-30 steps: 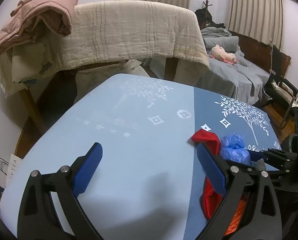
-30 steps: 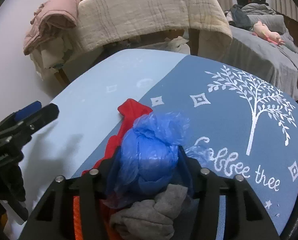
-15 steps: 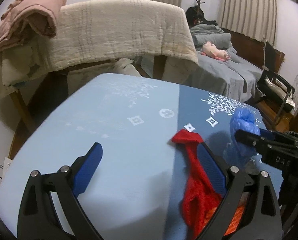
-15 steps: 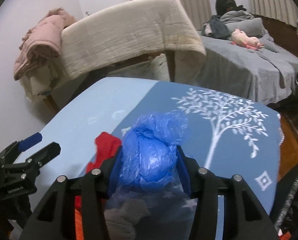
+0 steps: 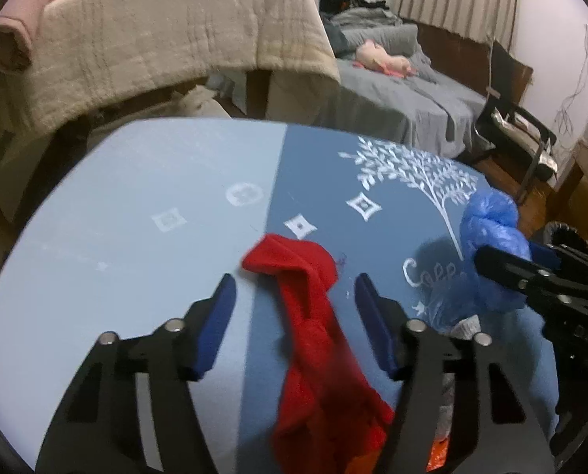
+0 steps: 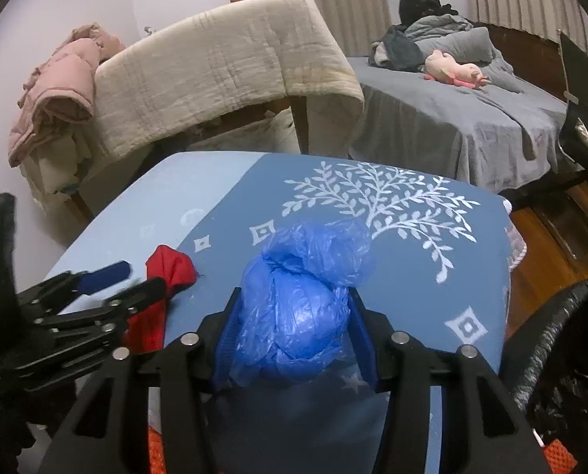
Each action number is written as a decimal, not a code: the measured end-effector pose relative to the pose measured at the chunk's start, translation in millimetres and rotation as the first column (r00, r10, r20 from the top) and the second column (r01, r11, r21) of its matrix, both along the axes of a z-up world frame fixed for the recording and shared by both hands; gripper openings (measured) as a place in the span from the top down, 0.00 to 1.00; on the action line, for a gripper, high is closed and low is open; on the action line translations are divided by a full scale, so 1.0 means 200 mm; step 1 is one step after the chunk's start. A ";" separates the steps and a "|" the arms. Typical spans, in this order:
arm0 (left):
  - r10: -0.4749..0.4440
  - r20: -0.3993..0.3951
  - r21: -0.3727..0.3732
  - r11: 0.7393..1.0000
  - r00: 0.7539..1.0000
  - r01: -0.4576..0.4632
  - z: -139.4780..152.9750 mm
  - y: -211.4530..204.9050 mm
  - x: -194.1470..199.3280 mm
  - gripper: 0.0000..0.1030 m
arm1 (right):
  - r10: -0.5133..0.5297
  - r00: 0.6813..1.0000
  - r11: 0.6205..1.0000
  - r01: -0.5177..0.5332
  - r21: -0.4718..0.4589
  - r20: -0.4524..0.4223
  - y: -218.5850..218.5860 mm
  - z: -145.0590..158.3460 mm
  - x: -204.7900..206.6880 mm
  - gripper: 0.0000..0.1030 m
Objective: Collect trash
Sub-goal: 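Grasp the blue plastic bag with the right tool while the left tool grasps the red cloth, then lift the red cloth and blue bag and carry both over the bin, then open both tools to drop the red cloth and blue bag into the bin, then move both open tools back over the grey sock and orange net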
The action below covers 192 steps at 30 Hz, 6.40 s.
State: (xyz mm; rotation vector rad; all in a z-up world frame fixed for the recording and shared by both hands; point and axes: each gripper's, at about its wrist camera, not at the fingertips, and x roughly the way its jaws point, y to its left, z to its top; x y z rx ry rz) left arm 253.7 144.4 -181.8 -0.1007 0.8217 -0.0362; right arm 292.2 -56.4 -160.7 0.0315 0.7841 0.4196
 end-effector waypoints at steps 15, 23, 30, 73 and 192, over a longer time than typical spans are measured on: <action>-0.059 -0.006 -0.025 0.998 0.998 0.059 0.00 -0.01 -0.02 0.92 | -0.020 1.000 1.000 0.020 0.011 0.006 -0.06 0.04 -0.07 0.51; -0.022 0.046 -0.042 0.999 0.999 0.024 0.11 0.04 -0.06 0.92 | -0.019 1.000 1.000 0.019 0.012 0.018 -0.06 0.07 -0.09 0.51; 0.002 0.090 -0.045 0.999 0.996 0.002 0.21 0.09 -0.10 0.92 | -0.014 0.999 1.000 0.013 0.011 0.030 -0.05 0.10 -0.11 0.51; -0.082 0.248 -0.042 0.995 0.965 0.095 0.65 -0.29 -0.58 0.92 | -0.049 0.984 0.998 0.040 0.056 0.168 -0.31 0.52 -0.59 0.51; -0.136 0.265 0.062 0.990 0.955 0.123 0.57 -0.56 -0.71 0.13 | -0.275 0.946 0.961 0.274 0.034 0.171 -0.86 0.42 -0.91 0.06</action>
